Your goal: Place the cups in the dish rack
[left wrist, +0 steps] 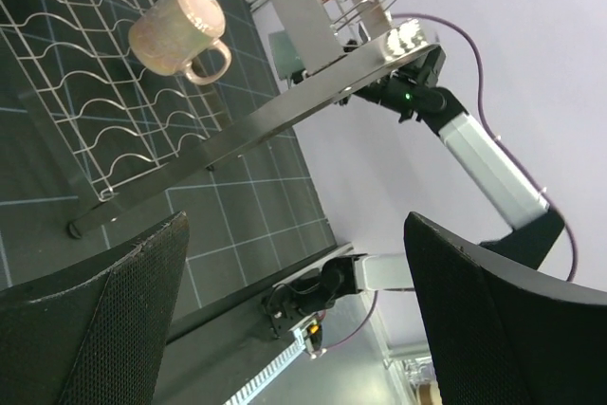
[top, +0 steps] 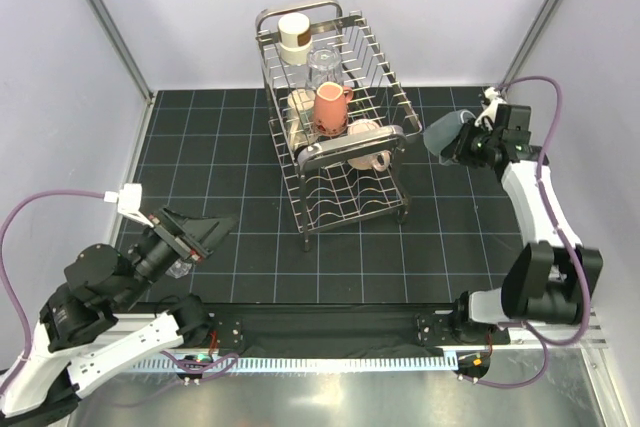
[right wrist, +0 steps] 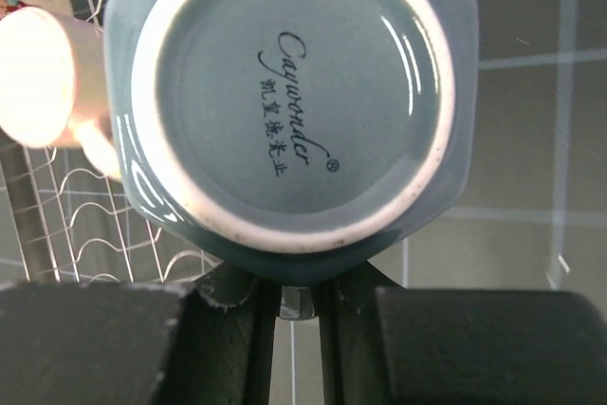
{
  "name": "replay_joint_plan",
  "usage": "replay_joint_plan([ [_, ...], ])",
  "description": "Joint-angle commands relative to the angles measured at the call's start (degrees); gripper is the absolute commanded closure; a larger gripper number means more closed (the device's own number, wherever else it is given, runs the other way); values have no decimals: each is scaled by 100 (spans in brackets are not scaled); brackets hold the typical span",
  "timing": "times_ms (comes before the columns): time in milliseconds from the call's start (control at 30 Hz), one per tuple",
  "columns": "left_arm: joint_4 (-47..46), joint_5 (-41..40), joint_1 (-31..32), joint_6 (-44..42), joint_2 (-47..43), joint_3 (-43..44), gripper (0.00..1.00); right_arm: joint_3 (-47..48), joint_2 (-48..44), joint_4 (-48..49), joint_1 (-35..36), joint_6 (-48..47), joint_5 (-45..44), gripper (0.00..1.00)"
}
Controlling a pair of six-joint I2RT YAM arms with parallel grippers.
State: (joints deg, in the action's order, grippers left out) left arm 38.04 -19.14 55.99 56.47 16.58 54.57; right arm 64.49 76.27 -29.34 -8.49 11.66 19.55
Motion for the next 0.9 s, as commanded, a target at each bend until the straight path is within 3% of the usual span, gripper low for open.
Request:
replay_joint_plan([
  [0, -121, -152, 18, -258, 223, -42, 9, 476, 387, 1526, -12, -146, 1004, 96],
  [233, -350, -423, 18, -478, 373, -200, 9, 1573, 1539, 1748, 619, -576, 1033, 96],
  [733, -614, -679, 18, -742, 329, -438, 7, 4456, 4060, 1230, 1192, -1640, 1384, 96],
  [867, -535, -819, 18, -742, 215, -499, 7, 4731, 4352, 1185, 1420, -1799, 1648, 96],
])
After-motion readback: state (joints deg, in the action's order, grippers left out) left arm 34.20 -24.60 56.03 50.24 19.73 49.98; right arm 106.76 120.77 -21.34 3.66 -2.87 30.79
